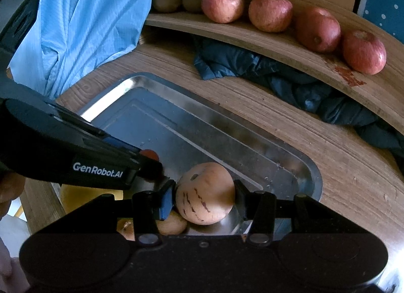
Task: Organize fruits
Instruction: 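Carry the tomato with the left tool while the right tool carries the pear to the tray, then open both tools to release the tomato and pear on the tray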
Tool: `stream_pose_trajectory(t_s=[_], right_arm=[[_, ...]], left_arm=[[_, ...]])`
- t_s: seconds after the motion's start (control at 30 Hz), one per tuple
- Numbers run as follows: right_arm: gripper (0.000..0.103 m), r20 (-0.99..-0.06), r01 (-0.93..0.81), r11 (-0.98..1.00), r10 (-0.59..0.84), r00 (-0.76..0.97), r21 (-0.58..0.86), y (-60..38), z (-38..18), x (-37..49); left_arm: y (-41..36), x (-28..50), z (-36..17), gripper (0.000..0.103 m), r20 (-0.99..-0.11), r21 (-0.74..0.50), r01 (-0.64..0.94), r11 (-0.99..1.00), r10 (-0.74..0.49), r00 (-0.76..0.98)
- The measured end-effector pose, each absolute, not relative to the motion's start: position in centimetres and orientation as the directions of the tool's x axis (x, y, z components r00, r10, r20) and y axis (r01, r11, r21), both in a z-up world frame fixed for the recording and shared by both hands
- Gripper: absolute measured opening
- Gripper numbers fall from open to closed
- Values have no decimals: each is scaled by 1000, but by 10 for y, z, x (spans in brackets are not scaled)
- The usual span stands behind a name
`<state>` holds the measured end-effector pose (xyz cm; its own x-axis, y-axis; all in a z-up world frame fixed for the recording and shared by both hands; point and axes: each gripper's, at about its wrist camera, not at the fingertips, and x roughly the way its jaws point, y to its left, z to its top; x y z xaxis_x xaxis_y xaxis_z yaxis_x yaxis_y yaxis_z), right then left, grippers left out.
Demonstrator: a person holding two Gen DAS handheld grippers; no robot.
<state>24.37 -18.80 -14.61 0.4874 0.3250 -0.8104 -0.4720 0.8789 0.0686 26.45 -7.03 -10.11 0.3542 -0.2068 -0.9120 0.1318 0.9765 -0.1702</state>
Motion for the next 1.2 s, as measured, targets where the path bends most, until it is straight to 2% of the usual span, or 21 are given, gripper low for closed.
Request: stream_pose_trajectory(t_s=[0.13,0.3,0.47,0.6,0.97,1.1,1.2], right_arm=[[51,-812,-467,881,324,486,71,-189,-146,244],[51,-811,-463,884,320,490,69,-190,-147,242],[54,-809,-458,886,318,494,68,-191,-145,241],[61,-807,-456,887,316,498,66,-193,-144,239],[75,-787,-464,884,322,526,52,-201,-133,233],[82,-775,-469,882,328,540,47,-204,-126,231],[85,-769,-475,879,332,546,43,-206,-121,229]], left_arm=[[-71,264,-101,25,-913,-166,131,977,-203,355],[-70,264,-100,35,-913,-174,123,977,-207,351],[-69,262,-99,41,-913,-172,115,978,-202,353],[-68,260,-96,54,-911,-178,99,979,-202,358],[-70,254,-79,67,-892,-177,72,982,-190,410],[-68,249,-72,78,-881,-173,53,984,-178,438],[-67,244,-68,82,-874,-171,37,985,-169,455]])
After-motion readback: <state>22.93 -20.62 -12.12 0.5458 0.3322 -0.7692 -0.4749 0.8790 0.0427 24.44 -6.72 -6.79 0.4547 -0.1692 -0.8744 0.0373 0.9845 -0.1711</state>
